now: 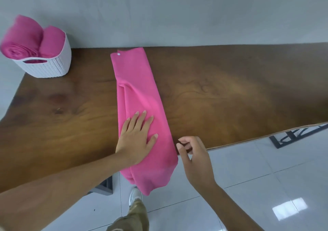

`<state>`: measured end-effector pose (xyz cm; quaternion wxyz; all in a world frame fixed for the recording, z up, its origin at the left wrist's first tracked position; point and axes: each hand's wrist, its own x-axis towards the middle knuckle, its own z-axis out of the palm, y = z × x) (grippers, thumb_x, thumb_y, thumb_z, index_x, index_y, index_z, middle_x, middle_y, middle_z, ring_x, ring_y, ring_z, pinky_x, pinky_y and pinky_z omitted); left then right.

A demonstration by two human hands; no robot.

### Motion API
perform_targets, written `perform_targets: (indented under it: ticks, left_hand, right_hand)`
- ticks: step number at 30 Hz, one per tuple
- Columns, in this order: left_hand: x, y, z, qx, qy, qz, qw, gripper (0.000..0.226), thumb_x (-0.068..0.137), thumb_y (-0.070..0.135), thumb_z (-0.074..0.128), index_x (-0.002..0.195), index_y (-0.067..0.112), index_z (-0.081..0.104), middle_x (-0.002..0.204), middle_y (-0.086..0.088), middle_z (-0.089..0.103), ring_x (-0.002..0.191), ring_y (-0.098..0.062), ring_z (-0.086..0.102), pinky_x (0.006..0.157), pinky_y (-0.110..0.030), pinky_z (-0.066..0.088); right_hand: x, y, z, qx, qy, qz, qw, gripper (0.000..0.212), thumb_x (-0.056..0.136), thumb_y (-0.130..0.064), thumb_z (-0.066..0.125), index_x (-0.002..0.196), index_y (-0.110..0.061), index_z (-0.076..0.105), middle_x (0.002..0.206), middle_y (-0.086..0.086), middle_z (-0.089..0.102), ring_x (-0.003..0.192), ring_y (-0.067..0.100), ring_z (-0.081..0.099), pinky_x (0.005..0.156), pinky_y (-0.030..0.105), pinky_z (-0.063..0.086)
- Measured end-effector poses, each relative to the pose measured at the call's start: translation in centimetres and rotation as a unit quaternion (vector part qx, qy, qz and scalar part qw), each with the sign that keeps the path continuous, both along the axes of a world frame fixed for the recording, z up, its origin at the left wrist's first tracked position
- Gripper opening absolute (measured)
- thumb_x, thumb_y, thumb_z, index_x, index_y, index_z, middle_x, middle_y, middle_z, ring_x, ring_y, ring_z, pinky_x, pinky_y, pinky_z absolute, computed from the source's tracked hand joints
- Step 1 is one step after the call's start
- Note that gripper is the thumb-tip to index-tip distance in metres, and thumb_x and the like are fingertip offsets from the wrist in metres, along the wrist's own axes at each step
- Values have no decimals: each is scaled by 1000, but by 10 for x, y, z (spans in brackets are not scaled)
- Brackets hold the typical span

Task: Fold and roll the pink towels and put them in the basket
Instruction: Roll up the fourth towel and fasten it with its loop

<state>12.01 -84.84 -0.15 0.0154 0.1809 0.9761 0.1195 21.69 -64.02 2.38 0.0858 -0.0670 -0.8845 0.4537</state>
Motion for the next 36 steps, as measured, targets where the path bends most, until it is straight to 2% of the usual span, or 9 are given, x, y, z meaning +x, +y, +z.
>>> perform_targets:
  ticks: [3, 5, 10, 18, 20, 23, 26, 33, 36]
  left_hand:
    - [3, -3, 5, 13, -19, -10, 1000, 71, 98, 64, 20, 161, 32, 17, 169, 5, 8, 157, -21, 2, 127, -44, 7]
    - [-7, -10, 16, 70, -41, -16, 997, 61, 99, 59, 38, 154, 34, 36, 162, 10, 27, 151, -16, 18, 124, -42, 17]
    - [-69, -43, 41, 249, -66, 16, 966, 20, 101, 31, 58, 119, 26, 66, 115, 14, 66, 103, -1, 60, 92, -28, 52]
    - [-169, -89, 54, 309, 2, 115, 944, 9, 98, 19, 60, 96, 24, 67, 93, 13, 66, 86, -3, 60, 73, -23, 49]
    - [-201, -96, 50, 311, 7, 162, 936, 5, 99, 20, 60, 101, 21, 64, 97, 9, 66, 87, -3, 60, 72, -21, 47]
    - [-252, -102, 41, 288, -50, 222, 930, 26, 99, 26, 61, 121, 12, 58, 111, -3, 67, 104, -19, 60, 82, -32, 49]
    - [-290, -99, 42, 285, -80, 245, 923, 31, 98, 26, 62, 120, 7, 54, 111, -9, 66, 107, -29, 61, 88, -41, 52]
    - [-360, -94, 32, 411, -177, 376, 811, 49, 85, 44, 69, 113, 5, 61, 103, -12, 67, 101, -31, 64, 66, -35, 50]
    - [-368, -91, 38, 416, -186, 364, 812, 30, 92, 36, 69, 82, 8, 62, 83, -6, 64, 80, -25, 62, 62, -31, 45]
  right_hand:
    - [-25, -1, 2, 8, -7, 20, 1000, 9, 100, -34, 58, 108, -36, 62, 106, -23, 57, 101, 7, 59, 82, 27, 51]
    - [-42, 0, 4, 24, -11, 37, 999, 11, 99, -35, 58, 110, -35, 62, 107, -23, 57, 103, 6, 57, 84, 26, 50]
    - [-94, -4, 14, 58, -22, 78, 995, 13, 100, -35, 57, 112, -34, 62, 109, -23, 58, 104, 5, 57, 85, 20, 47]
    - [-172, -23, 24, 86, -34, 107, 990, 20, 101, -40, 54, 119, -34, 60, 113, -24, 56, 105, 2, 56, 90, 23, 49]
    - [-186, -29, 26, 92, -39, 109, 989, 22, 101, -40, 53, 122, -34, 59, 114, -24, 56, 106, 0, 56, 91, 23, 50]
    - [-205, -36, 28, 101, -35, 108, 988, 22, 101, -39, 53, 122, -34, 59, 113, -25, 55, 105, -1, 56, 91, 24, 51]
    - [-222, -42, 29, 102, -36, 104, 989, 21, 101, -38, 54, 121, -34, 59, 112, -25, 55, 103, -1, 56, 90, 24, 52]
    - [-268, -52, 35, 125, -44, 115, 984, 20, 101, -37, 54, 120, -36, 59, 111, -24, 56, 102, -1, 57, 89, 26, 53]
    - [-295, -56, 41, 141, -46, 134, 980, 21, 101, -36, 54, 122, -34, 59, 111, -23, 57, 102, -2, 57, 88, 24, 52]
